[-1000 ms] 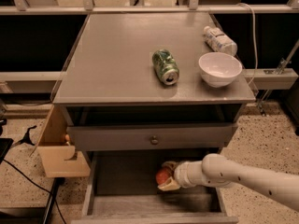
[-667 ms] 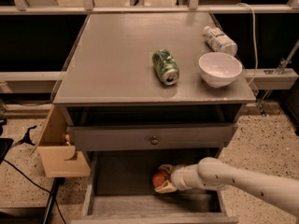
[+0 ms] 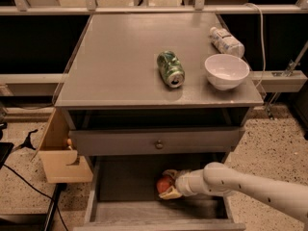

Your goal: Place apple into middle drawer

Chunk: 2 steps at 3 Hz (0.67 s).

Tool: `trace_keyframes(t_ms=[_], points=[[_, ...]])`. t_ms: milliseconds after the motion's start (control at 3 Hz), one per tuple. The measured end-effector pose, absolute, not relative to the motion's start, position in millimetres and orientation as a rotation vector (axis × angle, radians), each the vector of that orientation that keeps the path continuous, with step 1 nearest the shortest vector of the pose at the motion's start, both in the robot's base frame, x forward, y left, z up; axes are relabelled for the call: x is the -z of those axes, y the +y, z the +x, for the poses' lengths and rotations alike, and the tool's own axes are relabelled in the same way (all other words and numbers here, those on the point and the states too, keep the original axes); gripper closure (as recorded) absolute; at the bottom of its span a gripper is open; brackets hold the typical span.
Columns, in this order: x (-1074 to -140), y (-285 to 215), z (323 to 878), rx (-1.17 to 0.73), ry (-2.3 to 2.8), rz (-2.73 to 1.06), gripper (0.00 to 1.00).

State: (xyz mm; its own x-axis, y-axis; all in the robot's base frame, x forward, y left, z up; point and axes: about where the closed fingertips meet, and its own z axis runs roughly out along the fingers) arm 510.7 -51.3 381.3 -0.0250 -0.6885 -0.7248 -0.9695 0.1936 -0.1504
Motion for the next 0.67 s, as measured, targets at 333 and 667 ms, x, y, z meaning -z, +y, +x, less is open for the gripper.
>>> trace_keyframes(t_ms=[333, 667], points=[[-381.3, -51.3, 510.7, -0.516, 1.779, -1.56, 0.58], [-381.3, -51.3, 510.7, -0.516, 1.779, -1.56, 0.34]])
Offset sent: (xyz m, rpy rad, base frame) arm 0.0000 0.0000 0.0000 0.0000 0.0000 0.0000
